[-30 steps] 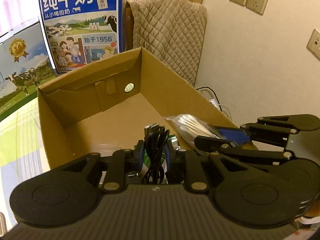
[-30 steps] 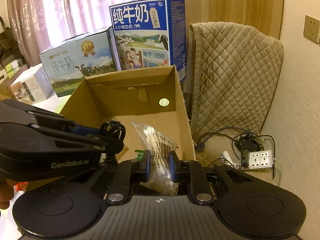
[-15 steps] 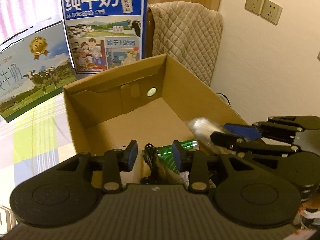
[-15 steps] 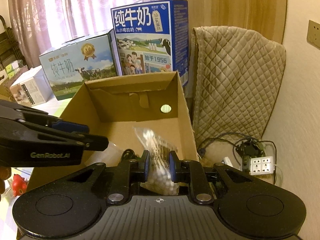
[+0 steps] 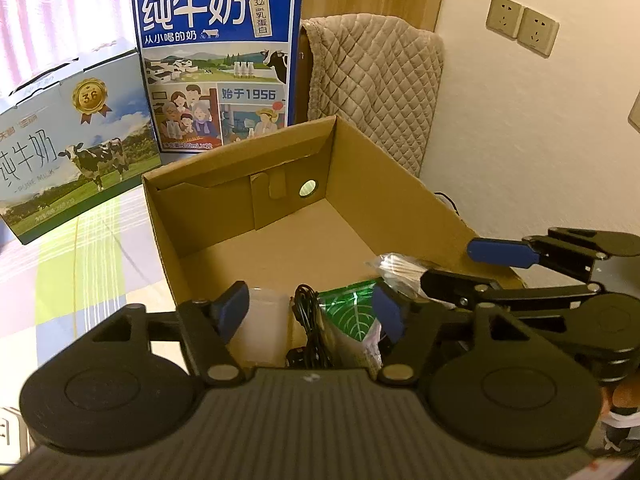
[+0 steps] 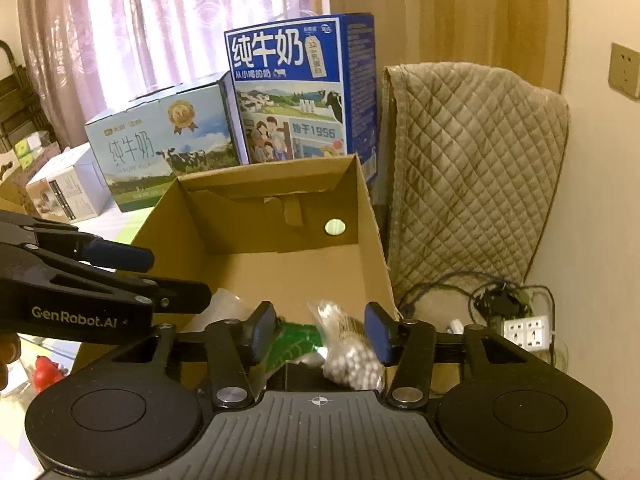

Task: Organize objects
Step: 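Open the left tool to drop the cable while the right tool releases the swab bag, then withdraw both tools from the cardboard box back over the table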

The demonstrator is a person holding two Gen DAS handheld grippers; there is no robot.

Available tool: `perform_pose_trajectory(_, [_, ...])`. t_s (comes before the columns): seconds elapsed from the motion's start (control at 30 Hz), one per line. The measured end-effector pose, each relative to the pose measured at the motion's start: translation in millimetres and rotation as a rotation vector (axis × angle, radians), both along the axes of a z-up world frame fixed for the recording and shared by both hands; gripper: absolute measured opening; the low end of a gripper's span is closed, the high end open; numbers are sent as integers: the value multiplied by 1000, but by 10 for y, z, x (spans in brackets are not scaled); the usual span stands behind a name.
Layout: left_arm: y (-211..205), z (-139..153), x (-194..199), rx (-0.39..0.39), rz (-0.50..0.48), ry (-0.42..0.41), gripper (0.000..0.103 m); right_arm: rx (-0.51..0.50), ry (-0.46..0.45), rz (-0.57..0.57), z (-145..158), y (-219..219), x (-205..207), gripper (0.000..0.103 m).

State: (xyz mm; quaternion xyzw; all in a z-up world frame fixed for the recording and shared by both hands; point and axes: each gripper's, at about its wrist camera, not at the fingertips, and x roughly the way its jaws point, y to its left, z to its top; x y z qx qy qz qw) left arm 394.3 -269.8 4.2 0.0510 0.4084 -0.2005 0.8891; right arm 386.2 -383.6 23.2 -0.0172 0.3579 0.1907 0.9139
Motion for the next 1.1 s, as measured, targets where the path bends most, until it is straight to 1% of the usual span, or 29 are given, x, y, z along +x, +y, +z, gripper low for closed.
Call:
perform_pose_trajectory(0.03, [6,10,-18,-1,-2,-1,71,5,2,-5,9,-15,-22,52])
perform_pose_trajectory(0.1, [20,32,-57,-3,-4,-5,75,17,5,-17,33,-50,-66,55])
perform_pose_trajectory(0.17, [34,55,-98,-4,-1,-5,81,31,10,-25,54,-77,-112,57])
perform_pose_trajectory(0.27, [69,99,-165,-14,1,-7,82,47,14,-32,94,-108,-203,60])
perform_pose_trajectory(0.3, [81,112,-188,-16,3,-6,83,51,15,-34,107,-112,-229,60])
perform_pose_trajectory(0.33, [96,126,-217,-17,6,-6,87,55,14,-36,124,-116,-265,61])
perform_pose_trajectory(0.53, [212,221,-421,-22,23,-10,89,83,22,-36,195,-114,-466,62])
perform_pose_trajectory(0.83, [389,327,-711,-28,52,-21,89,81,30,-32,261,-53,-730,63])
perform_pose_trajectory(1.1, [576,394,-990,-33,80,-32,89,91,39,-2,310,64,-971,63])
